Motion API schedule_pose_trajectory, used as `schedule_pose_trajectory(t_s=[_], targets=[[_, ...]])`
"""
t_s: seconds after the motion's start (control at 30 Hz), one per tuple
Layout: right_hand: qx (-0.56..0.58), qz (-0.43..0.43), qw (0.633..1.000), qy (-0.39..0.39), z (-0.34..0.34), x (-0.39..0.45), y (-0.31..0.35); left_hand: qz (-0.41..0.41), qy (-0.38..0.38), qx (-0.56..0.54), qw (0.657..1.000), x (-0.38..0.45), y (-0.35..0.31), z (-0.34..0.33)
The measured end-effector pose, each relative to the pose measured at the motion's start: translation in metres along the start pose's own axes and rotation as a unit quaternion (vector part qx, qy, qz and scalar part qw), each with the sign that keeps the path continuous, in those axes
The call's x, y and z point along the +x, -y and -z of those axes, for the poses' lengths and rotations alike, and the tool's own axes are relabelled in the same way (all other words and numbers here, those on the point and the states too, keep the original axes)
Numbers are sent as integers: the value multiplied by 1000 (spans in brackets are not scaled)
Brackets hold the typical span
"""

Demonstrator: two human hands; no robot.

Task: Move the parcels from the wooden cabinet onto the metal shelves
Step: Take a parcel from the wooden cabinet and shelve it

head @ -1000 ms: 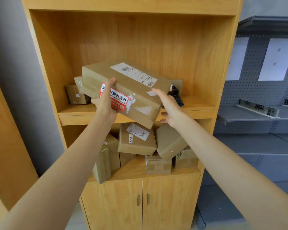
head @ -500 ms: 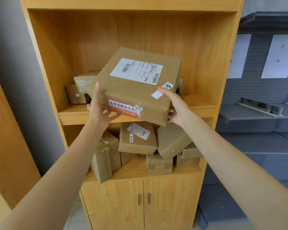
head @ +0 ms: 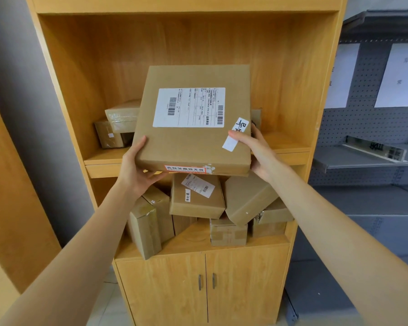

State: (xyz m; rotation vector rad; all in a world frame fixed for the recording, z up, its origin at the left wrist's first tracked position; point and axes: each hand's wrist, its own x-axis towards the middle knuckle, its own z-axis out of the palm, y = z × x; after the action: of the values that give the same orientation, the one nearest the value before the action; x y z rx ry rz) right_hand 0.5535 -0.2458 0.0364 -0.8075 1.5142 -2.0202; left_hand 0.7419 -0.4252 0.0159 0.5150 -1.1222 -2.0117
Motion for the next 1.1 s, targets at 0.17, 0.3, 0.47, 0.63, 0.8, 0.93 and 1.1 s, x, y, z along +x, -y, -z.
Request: schedule_pose_trajectory(t_s=[0.17,0.3,0.47,0.63,0.8,0.93,1.1], targets=[[53,-6,998,-30,-6,-5,5,-21,-49,-40,998,-1,4,-9],[74,-36,993,-83,-9,-13,-2,-30,-63,-77,995,-7,16,-28],[110,-61,990,-64,-37,-22,-10,3,6,-154,988,-15,35,-68],[136,-64,984,-97,-65,-18,-1,52,105,-83,990,-23,59,-88],[160,-37,974,-157,-45,-21,6,71,136,65,986,-17,50,-72],[130,-7,981,-144,-16,-25,7,-4,13,74,997,9,13,-36],[103,31,988,-109,0,-27,4,-16,6,81,997,33,-29,1]])
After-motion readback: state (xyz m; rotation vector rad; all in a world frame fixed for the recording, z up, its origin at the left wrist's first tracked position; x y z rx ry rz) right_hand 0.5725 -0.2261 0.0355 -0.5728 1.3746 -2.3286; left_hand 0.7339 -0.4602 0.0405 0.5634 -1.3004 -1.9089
